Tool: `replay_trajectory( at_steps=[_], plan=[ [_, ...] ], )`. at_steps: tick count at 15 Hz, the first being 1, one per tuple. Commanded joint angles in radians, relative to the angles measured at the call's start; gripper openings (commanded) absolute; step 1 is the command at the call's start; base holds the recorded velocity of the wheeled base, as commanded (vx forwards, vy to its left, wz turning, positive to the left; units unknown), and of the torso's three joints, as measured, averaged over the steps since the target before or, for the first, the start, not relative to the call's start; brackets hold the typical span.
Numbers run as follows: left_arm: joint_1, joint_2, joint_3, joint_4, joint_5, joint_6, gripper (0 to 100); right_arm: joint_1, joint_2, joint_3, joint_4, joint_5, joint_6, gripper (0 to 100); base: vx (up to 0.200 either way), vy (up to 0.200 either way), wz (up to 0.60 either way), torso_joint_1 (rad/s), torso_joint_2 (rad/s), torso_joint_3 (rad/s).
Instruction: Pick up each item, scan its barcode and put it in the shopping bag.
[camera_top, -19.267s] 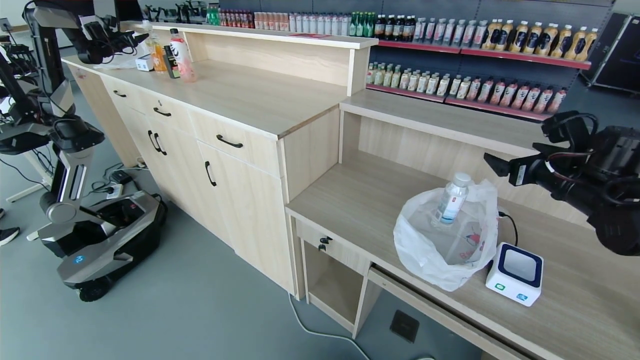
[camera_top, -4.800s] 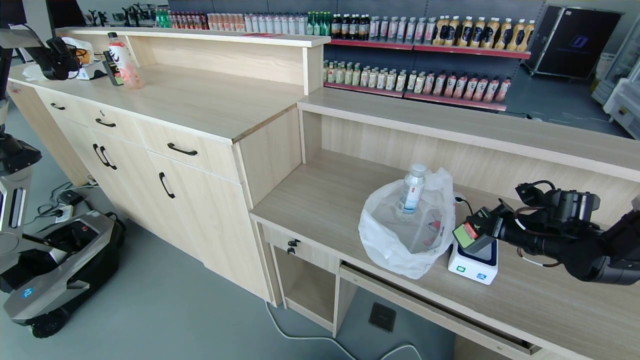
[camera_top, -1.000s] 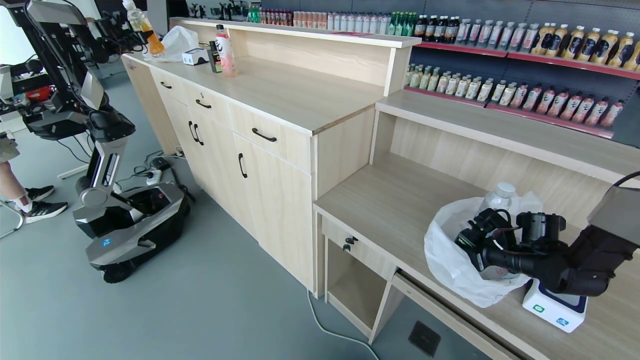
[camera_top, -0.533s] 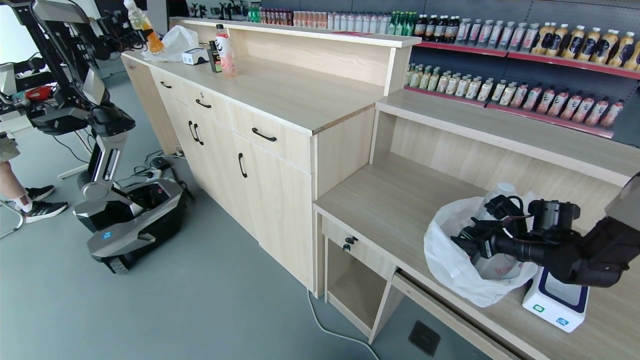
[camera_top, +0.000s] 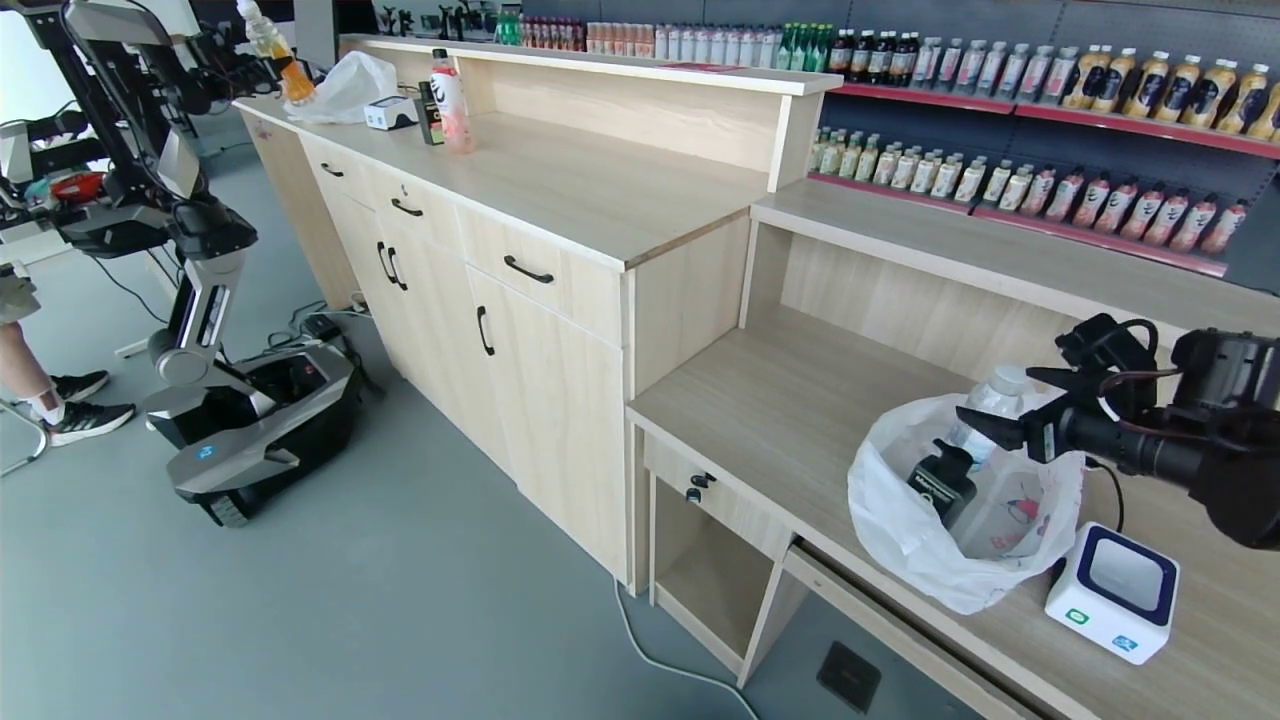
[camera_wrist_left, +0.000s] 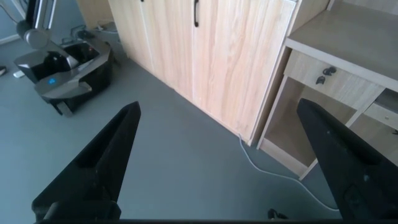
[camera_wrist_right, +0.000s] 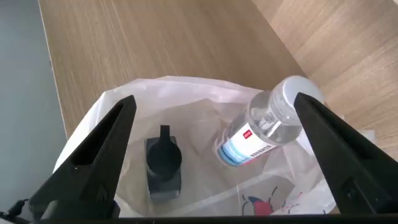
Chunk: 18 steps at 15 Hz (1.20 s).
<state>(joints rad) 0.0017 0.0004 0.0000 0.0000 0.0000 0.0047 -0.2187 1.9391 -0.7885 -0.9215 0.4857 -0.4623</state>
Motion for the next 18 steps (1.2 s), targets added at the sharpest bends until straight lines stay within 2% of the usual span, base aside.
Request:
replay_trajectory(
  at_steps=[1, 3, 6, 8, 11, 15, 16, 17, 18],
  plan=[
    [0.000, 0.000, 0.000, 0.000, 0.000, 0.000, 100, -0.074, -0.203, 0.129, 0.003, -0.004, -0.024, 100, 0.000, 0.000, 0.00, 0.000, 0.00, 0.000],
    [0.000, 0.000, 0.000, 0.000, 0.000, 0.000, 100, -0.116, -0.325, 0.180, 0.013, -0.044, -0.055, 100, 0.000, 0.000, -0.30, 0.001, 0.00, 0.001],
    [0.000, 0.000, 0.000, 0.000, 0.000, 0.000, 100, -0.148, -0.425, 0.127, 0.072, -0.076, -0.009, 100, 0.000, 0.000, -0.60, 0.002, 0.01, 0.001],
    [0.000, 0.000, 0.000, 0.000, 0.000, 0.000, 100, -0.163, -0.531, 0.012, 0.286, -0.185, 0.067, 100, 0.000, 0.000, -0.60, 0.002, 0.00, 0.002],
    [0.000, 0.000, 0.000, 0.000, 0.000, 0.000, 100, -0.165, -0.661, -0.028, 0.533, -0.274, 0.120, 100, 0.000, 0.000, -0.60, -0.002, 0.00, 0.005],
    [0.000, 0.000, 0.000, 0.000, 0.000, 0.000, 100, -0.123, -0.881, 0.011, 0.759, -0.395, 0.168, 100, 0.000, 0.000, -0.60, 0.001, 0.00, 0.001],
    [0.000, 0.000, 0.000, 0.000, 0.000, 0.000, 100, -0.094, -0.990, 0.046, 0.852, -0.470, 0.186, 100, 0.000, 0.000, -0.60, -0.002, 0.01, 0.002],
    [0.000, 0.000, 0.000, 0.000, 0.000, 0.000, 100, -0.079, -1.037, 0.080, 0.871, -0.516, 0.198, 100, 0.000, 0.000, -0.60, 0.007, 0.00, -0.002],
    [0.000, 0.000, 0.000, 0.000, 0.000, 0.000, 100, -0.065, -1.131, 0.180, 0.863, -0.532, 0.257, 100, 0.000, 0.000, 0.00, 0.000, 0.00, 0.000]
  ],
)
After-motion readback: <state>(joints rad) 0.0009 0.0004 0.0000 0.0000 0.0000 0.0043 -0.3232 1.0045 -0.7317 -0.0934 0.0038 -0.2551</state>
